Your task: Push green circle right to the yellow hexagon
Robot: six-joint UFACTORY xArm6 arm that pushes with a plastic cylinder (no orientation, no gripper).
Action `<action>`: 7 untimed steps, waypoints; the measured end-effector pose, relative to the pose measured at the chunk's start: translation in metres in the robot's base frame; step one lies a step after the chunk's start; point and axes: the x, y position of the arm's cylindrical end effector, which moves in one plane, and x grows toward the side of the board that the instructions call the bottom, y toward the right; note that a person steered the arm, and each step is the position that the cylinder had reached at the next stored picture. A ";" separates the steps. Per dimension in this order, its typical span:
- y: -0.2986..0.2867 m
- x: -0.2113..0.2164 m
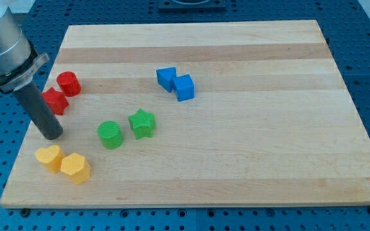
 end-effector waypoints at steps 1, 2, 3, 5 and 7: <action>0.005 0.016; 0.008 0.033; 0.010 0.049; -0.015 -0.014; 0.060 -0.038</action>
